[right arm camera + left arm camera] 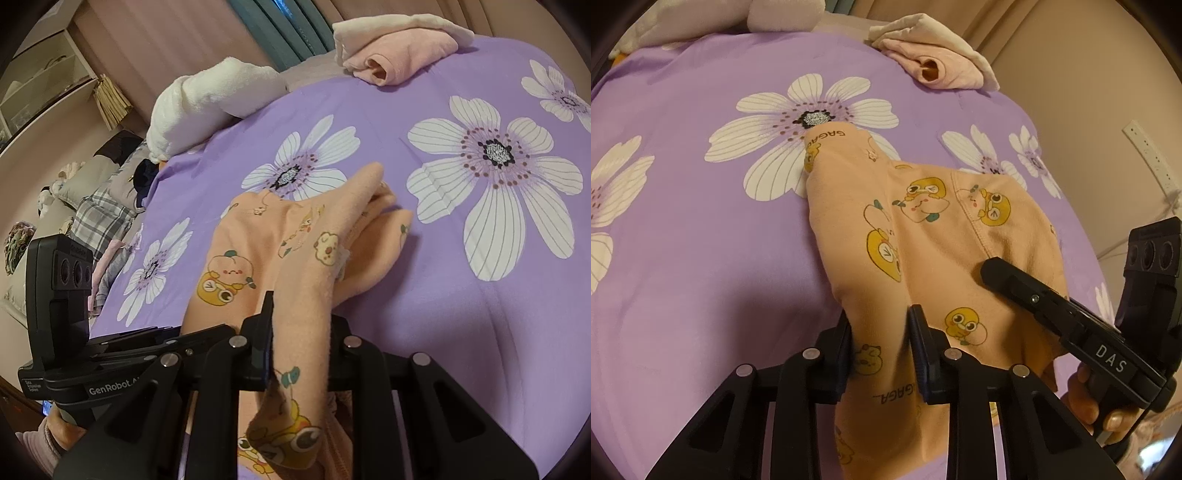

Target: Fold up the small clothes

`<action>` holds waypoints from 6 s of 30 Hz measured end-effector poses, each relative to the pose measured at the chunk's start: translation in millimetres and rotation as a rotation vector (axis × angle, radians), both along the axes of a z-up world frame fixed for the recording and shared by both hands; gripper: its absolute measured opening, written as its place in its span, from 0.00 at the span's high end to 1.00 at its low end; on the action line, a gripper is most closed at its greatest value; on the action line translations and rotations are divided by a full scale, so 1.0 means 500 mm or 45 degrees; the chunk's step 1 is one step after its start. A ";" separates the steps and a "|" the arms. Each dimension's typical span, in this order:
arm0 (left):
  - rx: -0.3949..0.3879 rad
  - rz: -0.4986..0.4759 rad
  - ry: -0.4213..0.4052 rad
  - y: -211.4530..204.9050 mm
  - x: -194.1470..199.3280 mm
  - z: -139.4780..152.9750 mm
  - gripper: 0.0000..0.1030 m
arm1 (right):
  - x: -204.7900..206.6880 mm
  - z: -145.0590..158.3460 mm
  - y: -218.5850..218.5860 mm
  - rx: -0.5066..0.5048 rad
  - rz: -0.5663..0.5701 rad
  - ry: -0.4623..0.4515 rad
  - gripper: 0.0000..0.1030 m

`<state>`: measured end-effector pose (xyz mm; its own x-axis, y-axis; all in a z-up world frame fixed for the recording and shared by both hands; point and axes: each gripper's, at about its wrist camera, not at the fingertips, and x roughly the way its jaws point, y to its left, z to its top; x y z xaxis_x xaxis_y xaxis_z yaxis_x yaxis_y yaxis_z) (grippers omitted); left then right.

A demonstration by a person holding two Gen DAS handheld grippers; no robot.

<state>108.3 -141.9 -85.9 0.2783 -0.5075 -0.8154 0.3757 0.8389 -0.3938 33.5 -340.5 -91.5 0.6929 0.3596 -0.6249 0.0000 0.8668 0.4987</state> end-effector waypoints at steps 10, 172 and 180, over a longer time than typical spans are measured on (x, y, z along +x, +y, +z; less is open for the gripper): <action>-0.021 -0.018 -0.010 0.006 -0.021 0.015 0.76 | -0.027 0.031 0.028 -0.008 0.033 -0.040 0.82; 0.045 0.279 0.060 0.211 -0.028 -0.014 0.69 | 0.069 -0.044 0.186 0.021 0.120 0.155 0.73; 0.047 0.307 0.061 0.227 -0.036 -0.011 0.62 | 0.064 -0.046 0.177 0.036 0.104 0.166 0.69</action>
